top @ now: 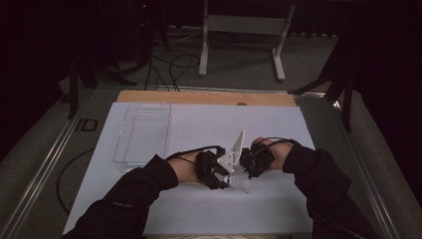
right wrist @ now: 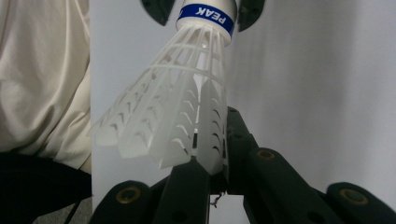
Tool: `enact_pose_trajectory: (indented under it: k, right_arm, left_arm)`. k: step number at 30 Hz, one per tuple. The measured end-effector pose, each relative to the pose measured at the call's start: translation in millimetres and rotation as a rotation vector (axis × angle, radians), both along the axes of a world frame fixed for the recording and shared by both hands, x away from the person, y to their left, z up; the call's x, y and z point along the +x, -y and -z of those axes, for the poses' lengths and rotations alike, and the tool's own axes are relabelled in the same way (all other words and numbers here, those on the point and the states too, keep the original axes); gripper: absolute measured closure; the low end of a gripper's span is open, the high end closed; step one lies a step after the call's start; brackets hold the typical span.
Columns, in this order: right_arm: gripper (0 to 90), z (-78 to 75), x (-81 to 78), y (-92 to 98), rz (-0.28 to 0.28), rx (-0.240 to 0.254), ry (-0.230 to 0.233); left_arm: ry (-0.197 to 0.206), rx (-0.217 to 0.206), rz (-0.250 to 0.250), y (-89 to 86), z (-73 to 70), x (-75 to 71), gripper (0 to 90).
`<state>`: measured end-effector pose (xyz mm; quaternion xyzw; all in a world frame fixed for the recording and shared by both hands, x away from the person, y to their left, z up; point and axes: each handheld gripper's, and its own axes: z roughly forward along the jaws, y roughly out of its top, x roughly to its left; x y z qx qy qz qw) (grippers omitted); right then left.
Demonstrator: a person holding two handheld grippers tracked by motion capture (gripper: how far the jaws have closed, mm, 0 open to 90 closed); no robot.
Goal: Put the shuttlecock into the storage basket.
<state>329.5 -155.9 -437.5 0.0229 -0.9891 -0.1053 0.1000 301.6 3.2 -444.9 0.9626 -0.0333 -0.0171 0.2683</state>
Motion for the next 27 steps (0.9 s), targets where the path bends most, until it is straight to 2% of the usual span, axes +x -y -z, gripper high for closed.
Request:
enact_pose_trajectory:
  k: [2, 5, 8, 13, 16, 21, 23, 26, 27]
  right_arm:
    - [89.8, -0.4, -0.2, 0.1, 0.004, 0.002, 0.002]
    - [89.8, -0.7, -0.1, 0.0, 0.005, 0.006, 0.009]
    - [89.7, -0.8, -0.6, 0.4, 0.017, 0.012, 0.021]
    - [89.5, -1.9, -0.7, 0.9, 0.027, 0.016, 0.033]
    - [89.4, -3.3, -0.1, 1.9, 0.026, 0.026, 0.013]
    - [89.1, -5.1, -0.9, 1.3, 0.036, 0.03, 0.022]
    - [89.0, -5.4, -1.5, 1.1, 0.034, 0.031, 0.019]
    - [88.2, -6.3, -1.2, 0.5, 0.032, 0.039, 0.028]
    - [86.9, -6.7, -1.6, 0.6, 0.039, 0.037, 0.028]
  left_arm:
    - [0.002, 0.001, 0.01, -0.2, 0.3, -0.4, 58.8]
    - [0.027, -0.006, 0.017, -0.7, 0.0, -1.4, 64.5]
    - [0.025, -0.011, 0.029, -1.3, -0.5, -1.1, 65.6]
    - [0.019, -0.019, 0.04, -3.0, -1.6, -0.2, 65.9]
    - [0.013, -0.024, 0.039, -4.7, -2.5, 0.8, 66.1]
    - [-0.007, -0.038, 0.034, -7.2, -3.0, 3.4, 66.2]
    - [-0.003, -0.039, 0.033, -7.7, -3.0, 3.7, 66.2]
    - [-0.014, -0.036, 0.026, -8.9, -3.1, 5.3, 66.3]
    - [-0.027, -0.034, 0.038, -8.9, -2.6, 5.6, 66.3]
